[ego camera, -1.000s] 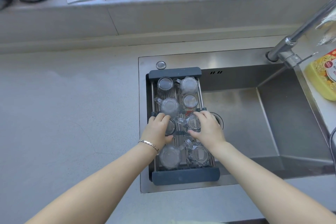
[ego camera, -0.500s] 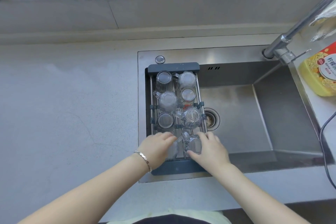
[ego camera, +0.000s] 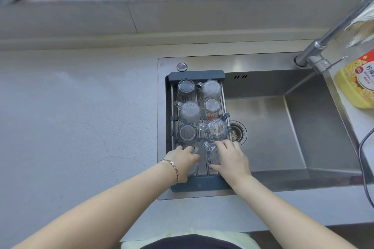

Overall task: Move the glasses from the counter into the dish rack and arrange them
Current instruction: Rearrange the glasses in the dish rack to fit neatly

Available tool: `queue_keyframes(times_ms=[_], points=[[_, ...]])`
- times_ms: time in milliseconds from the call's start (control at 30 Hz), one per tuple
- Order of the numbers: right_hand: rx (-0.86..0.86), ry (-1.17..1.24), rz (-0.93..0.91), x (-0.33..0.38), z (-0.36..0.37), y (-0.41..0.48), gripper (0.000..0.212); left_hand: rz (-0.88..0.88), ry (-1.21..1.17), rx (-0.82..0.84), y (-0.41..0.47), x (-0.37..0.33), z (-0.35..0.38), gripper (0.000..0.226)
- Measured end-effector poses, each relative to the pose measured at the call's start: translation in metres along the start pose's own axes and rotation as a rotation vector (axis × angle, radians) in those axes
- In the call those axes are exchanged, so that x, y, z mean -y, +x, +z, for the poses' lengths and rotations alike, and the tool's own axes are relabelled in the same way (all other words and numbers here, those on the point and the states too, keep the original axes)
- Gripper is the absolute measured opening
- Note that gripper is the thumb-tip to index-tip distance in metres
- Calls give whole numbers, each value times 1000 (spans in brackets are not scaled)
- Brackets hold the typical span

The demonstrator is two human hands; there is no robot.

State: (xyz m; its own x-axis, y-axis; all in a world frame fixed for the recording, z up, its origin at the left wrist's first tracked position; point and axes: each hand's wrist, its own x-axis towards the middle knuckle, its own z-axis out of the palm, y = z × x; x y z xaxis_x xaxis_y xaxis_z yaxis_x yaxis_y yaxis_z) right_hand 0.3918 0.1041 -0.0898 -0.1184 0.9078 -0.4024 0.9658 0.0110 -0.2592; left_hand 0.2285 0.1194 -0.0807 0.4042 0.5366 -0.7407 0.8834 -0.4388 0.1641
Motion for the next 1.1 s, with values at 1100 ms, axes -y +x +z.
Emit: queue_keyframes(times_ms=[1100], points=[[-72,437,-62,25,22,-27,78,-220,-608,-356,-20,-25,-5,70]])
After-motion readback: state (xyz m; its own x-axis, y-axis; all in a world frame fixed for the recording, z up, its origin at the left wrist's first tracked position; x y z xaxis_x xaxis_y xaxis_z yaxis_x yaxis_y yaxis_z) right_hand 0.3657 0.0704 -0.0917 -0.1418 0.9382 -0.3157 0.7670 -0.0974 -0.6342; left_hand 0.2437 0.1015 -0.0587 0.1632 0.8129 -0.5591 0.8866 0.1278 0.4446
